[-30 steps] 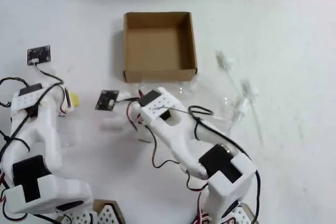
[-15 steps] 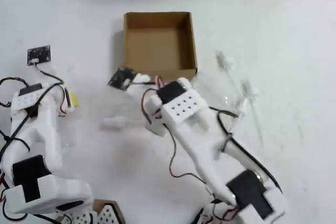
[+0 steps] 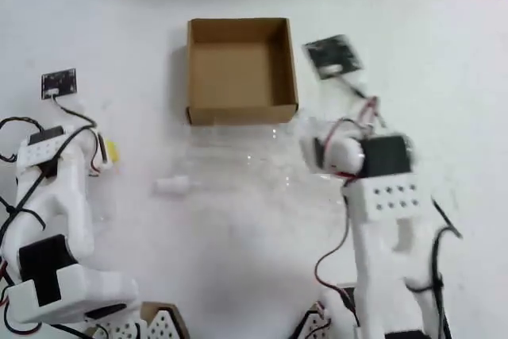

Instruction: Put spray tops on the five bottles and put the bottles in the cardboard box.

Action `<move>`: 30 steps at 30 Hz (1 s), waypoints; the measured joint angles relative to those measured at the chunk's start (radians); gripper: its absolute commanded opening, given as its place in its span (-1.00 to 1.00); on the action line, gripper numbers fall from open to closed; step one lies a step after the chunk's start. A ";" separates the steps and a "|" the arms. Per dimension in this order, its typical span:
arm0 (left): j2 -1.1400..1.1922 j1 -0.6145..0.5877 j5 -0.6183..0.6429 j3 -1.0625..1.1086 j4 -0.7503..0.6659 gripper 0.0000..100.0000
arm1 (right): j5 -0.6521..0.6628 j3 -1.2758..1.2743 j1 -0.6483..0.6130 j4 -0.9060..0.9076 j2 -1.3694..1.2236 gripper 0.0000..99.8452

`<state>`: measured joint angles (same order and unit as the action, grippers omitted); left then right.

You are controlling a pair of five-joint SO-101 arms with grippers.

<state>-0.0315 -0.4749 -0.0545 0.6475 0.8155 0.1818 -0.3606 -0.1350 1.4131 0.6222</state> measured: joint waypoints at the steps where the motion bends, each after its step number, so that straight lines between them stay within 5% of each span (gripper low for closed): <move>1: 0.000 0.002 0.000 0.000 0.000 -0.95 | -0.002 0.000 0.046 0.000 0.026 -0.97; 9: -0.063 0.150 -0.002 -0.071 0.149 -0.95 | -0.009 -0.118 0.242 -0.166 0.166 -0.96; 20: -0.500 0.454 -0.002 -0.071 0.216 -0.95 | -0.141 -0.399 0.284 -0.862 0.167 -0.97; 30: -0.635 0.707 -0.002 -0.061 -0.018 -0.95 | -0.160 -0.167 0.252 -1.129 0.175 -0.97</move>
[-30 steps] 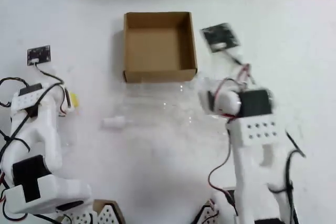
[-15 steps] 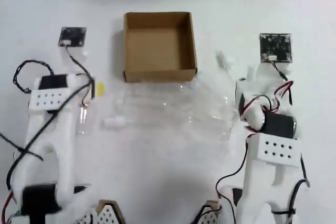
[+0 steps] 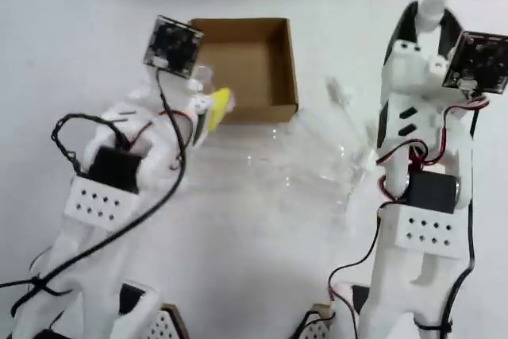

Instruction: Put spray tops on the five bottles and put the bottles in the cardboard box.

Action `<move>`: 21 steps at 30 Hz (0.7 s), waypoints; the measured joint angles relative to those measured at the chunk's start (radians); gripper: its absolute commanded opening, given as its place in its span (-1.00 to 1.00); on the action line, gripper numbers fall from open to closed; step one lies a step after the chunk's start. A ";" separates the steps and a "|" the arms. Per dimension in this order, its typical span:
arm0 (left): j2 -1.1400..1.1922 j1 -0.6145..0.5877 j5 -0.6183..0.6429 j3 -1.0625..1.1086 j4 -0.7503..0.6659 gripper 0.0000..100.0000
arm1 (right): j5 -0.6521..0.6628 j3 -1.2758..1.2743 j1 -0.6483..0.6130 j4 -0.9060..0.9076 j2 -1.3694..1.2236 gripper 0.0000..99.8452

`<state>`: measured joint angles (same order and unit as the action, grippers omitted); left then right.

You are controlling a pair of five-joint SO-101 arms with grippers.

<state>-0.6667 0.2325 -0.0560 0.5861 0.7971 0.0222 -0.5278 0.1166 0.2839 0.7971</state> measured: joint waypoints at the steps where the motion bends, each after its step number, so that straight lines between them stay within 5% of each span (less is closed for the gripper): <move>1: -0.011 0.023 0.000 0.021 -0.029 -0.95 | 0.000 0.025 -0.014 -0.002 0.015 -0.97; 12: -0.313 0.103 0.000 0.525 -0.493 -0.95 | -0.003 0.092 -0.331 0.080 0.290 -0.97; 21: -0.605 0.110 0.000 0.741 -0.543 -0.95 | -0.098 0.092 -0.582 0.091 0.279 -0.97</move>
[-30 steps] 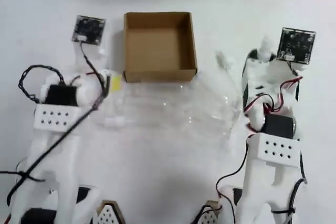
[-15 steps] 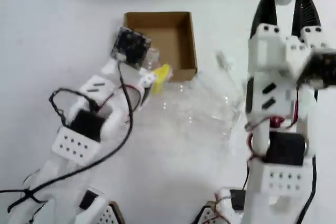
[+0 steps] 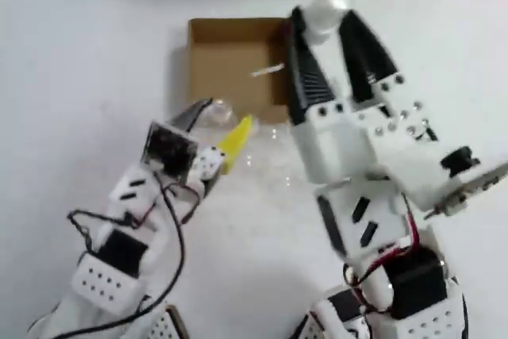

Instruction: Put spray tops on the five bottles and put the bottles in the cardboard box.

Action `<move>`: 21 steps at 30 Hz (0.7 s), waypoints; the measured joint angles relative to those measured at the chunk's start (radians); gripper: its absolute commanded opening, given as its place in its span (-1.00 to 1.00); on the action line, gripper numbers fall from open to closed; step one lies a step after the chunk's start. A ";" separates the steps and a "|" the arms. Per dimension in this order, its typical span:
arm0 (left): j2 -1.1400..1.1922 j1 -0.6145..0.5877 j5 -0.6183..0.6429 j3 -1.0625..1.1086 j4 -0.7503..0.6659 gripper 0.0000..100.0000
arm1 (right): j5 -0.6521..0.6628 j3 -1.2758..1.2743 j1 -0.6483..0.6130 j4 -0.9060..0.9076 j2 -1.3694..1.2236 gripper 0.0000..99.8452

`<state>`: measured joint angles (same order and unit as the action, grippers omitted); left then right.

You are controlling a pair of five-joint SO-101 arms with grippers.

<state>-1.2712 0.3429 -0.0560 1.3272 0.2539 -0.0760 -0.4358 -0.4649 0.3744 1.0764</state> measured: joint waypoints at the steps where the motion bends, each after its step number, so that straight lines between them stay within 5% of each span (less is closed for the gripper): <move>1: -0.031 -0.002 0.000 0.021 0.000 -0.95 | -0.002 0.000 -0.020 0.000 -0.012 -0.97; 7: -0.181 0.000 0.000 0.144 0.000 -0.95 | -0.003 0.000 -0.143 0.000 -0.110 -0.97; 21: -0.385 -0.002 0.000 0.279 -0.002 -0.95 | 0.072 -0.127 -0.157 0.006 -0.046 -0.97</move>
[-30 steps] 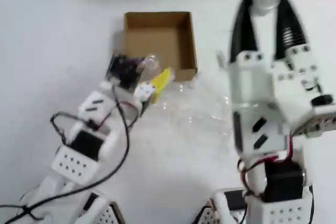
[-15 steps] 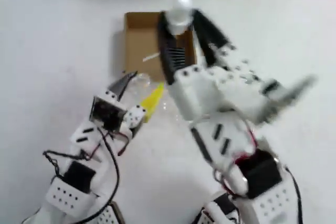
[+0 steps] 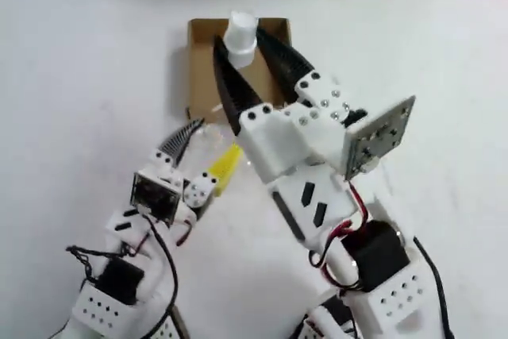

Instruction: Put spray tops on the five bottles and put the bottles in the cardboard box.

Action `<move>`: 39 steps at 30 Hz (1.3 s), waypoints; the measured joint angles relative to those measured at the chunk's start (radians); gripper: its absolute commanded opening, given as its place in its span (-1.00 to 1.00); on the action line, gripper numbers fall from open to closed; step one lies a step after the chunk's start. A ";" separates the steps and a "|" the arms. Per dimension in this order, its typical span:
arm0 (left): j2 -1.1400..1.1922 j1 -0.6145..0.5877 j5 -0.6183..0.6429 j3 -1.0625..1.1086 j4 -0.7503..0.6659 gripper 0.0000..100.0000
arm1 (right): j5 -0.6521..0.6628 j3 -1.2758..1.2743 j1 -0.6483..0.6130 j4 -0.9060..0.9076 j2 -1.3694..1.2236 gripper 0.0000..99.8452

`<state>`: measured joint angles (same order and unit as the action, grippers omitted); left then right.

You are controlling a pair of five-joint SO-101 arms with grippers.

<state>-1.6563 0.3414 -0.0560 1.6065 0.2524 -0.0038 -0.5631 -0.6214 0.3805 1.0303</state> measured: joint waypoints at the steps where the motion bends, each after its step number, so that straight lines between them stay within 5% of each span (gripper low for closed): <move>1: -0.002 0.000 0.000 0.000 0.000 -0.95 | 0.005 -0.018 0.000 0.000 0.012 -0.97; 39: -0.002 0.000 0.000 0.009 0.000 -0.95 | 0.012 0.058 -0.091 0.138 -0.025 -0.97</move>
<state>-1.6579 0.3414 -0.0560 1.6157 0.2524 0.0084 -0.5048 -0.7119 0.5186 1.0058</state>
